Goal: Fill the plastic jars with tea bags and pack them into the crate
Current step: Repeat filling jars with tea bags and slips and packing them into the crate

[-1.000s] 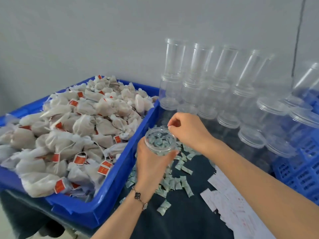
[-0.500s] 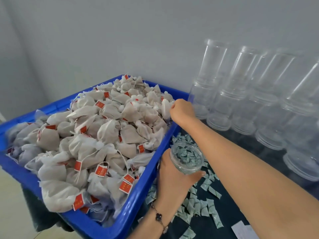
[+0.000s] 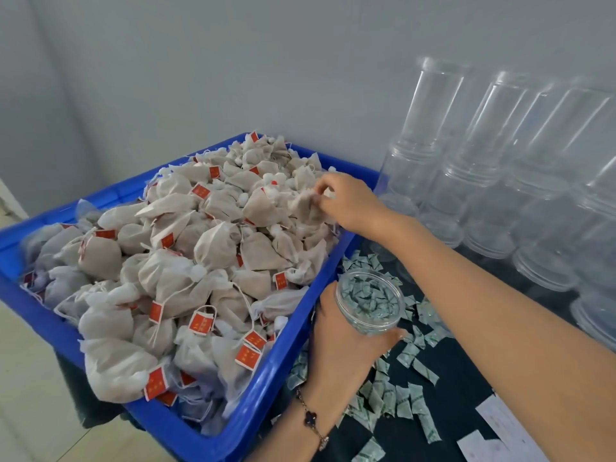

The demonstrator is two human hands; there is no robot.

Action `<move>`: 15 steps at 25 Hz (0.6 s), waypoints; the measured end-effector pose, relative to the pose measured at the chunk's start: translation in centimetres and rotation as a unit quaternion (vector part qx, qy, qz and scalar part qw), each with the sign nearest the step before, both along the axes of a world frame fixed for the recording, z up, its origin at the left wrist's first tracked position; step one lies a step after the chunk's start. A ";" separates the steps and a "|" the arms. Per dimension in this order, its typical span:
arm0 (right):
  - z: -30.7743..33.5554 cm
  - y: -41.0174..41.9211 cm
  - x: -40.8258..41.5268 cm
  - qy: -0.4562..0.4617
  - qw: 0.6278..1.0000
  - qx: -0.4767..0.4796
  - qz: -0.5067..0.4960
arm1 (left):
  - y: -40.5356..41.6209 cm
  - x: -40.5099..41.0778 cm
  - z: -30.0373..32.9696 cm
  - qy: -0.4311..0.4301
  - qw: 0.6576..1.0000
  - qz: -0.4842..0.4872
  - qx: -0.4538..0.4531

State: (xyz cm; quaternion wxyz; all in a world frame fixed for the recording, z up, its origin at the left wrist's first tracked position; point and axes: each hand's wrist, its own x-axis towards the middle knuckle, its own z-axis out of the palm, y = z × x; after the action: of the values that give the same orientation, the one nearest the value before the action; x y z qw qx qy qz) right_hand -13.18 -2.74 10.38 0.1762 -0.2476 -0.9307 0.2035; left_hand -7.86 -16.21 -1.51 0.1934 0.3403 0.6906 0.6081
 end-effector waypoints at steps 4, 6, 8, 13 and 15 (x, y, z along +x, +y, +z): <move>1.7 -1.7 3.6 0.216 0.815 -0.536 -0.036 | -1.1 0.8 1.1 -0.024 0.999 -0.005 0.024; 1.9 -2.4 5.8 0.257 0.719 -0.646 -0.017 | -1.6 1.2 1.5 -0.024 0.999 -0.009 0.024; 2.1 -3.1 7.5 0.209 0.791 -0.574 -0.018 | -1.9 1.5 1.6 -0.021 0.999 -0.009 0.032; 1.9 -5.3 10.0 -0.164 0.982 -0.088 -0.003 | -2.1 1.2 1.4 0.009 0.999 0.005 0.034; 1.8 -6.1 10.1 -0.234 0.971 -0.044 0.024 | -2.1 1.0 1.3 0.014 1.000 0.007 0.020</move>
State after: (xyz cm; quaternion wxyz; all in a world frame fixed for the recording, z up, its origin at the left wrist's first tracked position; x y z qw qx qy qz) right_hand -3.10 -8.79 12.20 -0.0623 -0.2733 -0.9419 0.1852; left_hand -6.83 -18.27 -0.17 0.1724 0.3478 0.6835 0.6182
